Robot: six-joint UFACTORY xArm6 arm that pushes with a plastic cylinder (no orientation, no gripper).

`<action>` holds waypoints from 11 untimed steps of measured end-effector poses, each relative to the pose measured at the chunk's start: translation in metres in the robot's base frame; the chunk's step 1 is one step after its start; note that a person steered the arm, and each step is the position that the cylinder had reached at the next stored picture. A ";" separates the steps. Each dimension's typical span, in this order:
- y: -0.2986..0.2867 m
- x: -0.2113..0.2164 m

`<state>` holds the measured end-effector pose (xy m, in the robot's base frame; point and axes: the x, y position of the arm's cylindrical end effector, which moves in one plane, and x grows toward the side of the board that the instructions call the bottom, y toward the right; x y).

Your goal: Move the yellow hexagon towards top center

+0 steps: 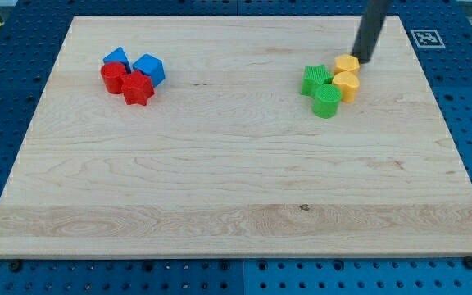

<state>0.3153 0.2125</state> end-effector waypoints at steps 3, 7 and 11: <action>0.012 0.059; -0.034 0.041; -0.106 -0.013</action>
<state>0.3022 0.1063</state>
